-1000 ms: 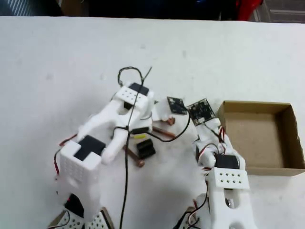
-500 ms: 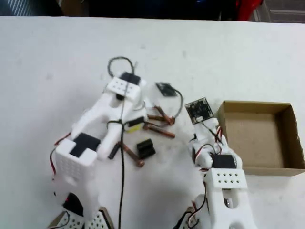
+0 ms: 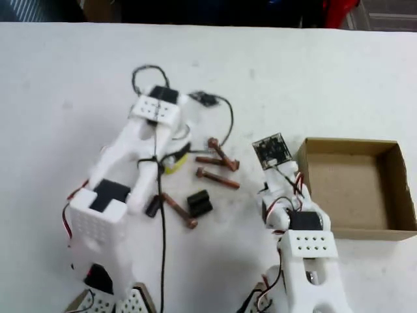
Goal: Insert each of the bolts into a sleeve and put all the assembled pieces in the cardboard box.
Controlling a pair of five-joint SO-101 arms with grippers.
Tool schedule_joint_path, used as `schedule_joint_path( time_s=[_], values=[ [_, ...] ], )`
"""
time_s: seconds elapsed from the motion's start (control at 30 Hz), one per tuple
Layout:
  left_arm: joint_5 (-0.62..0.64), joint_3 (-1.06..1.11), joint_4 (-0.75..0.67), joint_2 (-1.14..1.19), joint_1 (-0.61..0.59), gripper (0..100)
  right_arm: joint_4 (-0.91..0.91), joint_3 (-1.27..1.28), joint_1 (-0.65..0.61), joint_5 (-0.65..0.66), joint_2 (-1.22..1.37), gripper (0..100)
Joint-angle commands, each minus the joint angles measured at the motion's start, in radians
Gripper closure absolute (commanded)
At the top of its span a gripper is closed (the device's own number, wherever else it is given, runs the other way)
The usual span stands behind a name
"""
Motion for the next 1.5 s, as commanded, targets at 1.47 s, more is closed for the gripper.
schedule_joint_path(
  time_s=[1.47],
  values=[
    [0.282,0.454,-0.407,-1.165,-0.041,98,-0.611,0.037,-0.513,-0.431,-0.143,98.2]
  ],
)
